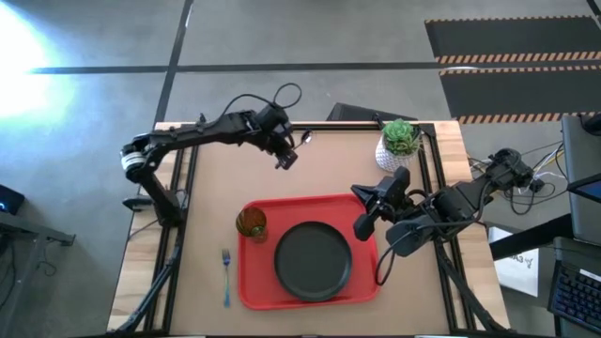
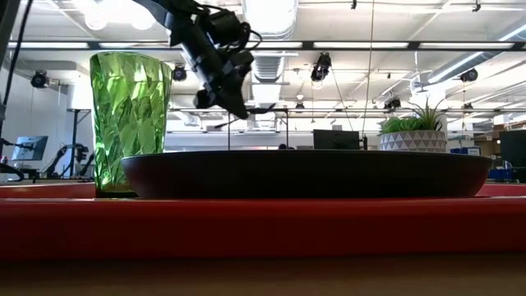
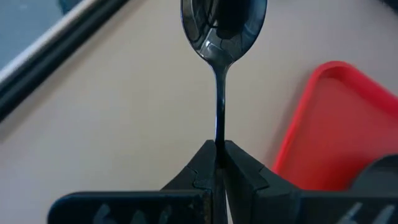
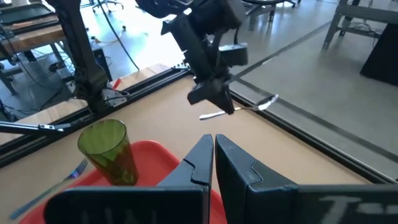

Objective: Pick and place plate/cup/fork/spoon on tray
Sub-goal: Put the black spoon to the right side of the black plate on the red serving tray

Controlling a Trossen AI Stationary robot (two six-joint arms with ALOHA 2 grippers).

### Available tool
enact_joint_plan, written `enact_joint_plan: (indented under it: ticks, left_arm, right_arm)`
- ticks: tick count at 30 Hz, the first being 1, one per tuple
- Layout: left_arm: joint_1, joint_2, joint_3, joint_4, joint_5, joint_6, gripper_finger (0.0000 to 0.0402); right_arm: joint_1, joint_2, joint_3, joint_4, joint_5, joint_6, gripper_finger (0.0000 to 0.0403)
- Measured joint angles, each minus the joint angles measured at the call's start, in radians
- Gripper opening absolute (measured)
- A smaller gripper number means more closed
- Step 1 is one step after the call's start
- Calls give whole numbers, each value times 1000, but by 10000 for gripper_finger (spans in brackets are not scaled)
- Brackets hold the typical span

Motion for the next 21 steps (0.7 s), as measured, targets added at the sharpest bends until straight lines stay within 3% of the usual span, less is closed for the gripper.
enact_joint_plan:
  ticks: [21]
  left_arm:
    - [-67, 257, 183, 93, 98, -4, 0]
  right_arm:
    - [0, 0, 0, 1, -3, 0, 9]
